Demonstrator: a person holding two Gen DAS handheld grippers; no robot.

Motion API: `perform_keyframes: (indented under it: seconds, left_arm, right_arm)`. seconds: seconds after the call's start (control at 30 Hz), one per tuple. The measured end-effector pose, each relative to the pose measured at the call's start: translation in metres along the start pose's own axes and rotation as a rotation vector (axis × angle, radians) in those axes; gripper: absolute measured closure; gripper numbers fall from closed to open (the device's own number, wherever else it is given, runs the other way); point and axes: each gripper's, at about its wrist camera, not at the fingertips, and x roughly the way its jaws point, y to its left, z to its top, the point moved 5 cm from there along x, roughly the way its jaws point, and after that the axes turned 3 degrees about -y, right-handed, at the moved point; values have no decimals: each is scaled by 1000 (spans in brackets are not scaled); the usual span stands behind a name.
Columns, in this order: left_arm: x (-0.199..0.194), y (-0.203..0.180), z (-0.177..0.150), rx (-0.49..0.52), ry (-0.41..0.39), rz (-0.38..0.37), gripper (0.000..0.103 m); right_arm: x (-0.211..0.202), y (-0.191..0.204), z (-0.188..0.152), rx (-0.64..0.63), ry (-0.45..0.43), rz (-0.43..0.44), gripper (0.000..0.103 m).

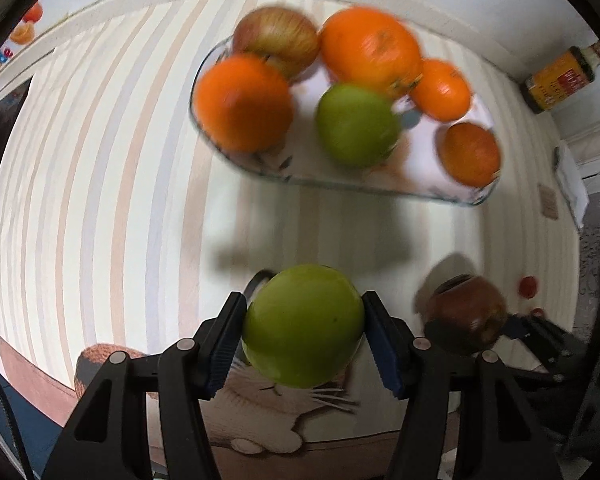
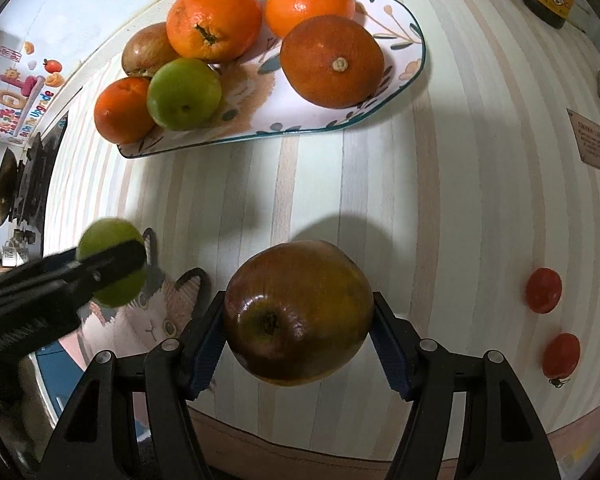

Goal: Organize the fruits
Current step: 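Lower the green apple and red apple onto the plate and open both grippers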

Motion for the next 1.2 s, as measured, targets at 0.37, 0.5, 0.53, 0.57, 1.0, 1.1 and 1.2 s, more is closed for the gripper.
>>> perform_keyframes:
  seconds: [0.37, 0.5, 0.53, 0.57, 1.0, 1.1, 1.2]
  left_arm:
    - [-39, -61, 86, 72, -86, -102, 46]
    - [-19, -77, 110, 92, -53, -112, 46]
    - [-13, -80, 112, 96, -39, -110, 46]
    - [-10, -82, 114, 101, -31, -106, 46]
    - [9, -94, 131, 152, -29, -15, 46]
    - [8, -92, 133, 118, -26, -47, 45]
    - [8, -91, 132, 113, -39, -52, 41]
  right_arm:
    - [-62, -51, 61, 184, -160, 79, 33]
    - [-71, -72, 100, 247, -189, 117, 33]
    - [-70, -75, 108, 255, -188, 124, 33]
    - [-68, -79, 117, 267, -186, 134, 33]
    - [-24, -74, 163, 293, -98, 169, 26]
    - [-26, -75, 167, 314, -122, 212, 20]
    - [-28, -73, 166, 317, -125, 227, 19]
